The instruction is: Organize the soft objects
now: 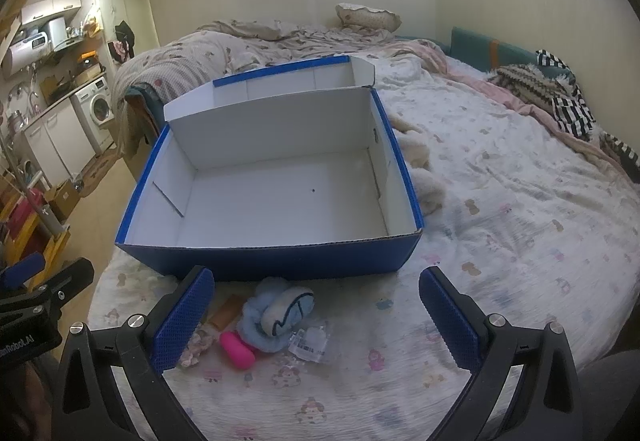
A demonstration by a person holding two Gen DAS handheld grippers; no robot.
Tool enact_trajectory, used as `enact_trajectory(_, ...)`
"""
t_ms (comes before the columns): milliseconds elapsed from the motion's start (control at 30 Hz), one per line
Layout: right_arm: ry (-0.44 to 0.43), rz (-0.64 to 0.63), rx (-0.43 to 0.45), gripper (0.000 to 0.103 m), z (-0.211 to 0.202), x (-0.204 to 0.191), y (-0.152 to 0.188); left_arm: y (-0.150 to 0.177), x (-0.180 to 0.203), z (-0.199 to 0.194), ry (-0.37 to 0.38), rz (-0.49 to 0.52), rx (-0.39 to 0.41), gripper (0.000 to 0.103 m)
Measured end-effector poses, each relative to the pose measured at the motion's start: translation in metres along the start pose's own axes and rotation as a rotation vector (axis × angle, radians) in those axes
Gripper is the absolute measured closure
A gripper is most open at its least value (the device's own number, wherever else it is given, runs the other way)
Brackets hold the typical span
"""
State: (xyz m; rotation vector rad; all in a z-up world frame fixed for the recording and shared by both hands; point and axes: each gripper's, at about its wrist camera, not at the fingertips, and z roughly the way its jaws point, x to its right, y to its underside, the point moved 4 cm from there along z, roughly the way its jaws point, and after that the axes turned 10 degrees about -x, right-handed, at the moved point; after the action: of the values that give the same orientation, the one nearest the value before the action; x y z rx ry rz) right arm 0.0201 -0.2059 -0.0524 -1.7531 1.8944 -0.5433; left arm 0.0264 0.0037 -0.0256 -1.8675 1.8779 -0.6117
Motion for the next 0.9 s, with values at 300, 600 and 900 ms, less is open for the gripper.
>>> enact_trajectory(300,-0.005,0.006,-0.008,0.0,0.0009,0.0003,0.0014,-0.0008,-0.0008,0.0009,-0.012,-0.005,-0.004,0.0)
enact_trajectory(600,-0.006,0.01,-0.008,0.0,0.0006,0.0017,0.0006,-0.0007,-0.0016,0.0018,-0.012,-0.008,-0.002,0.0)
enact_trajectory(900,-0.007,0.013,-0.008,0.0,-0.0001,0.0027,0.0,-0.0007,-0.001,-0.0009,-0.014,-0.009,0.004,0.0)
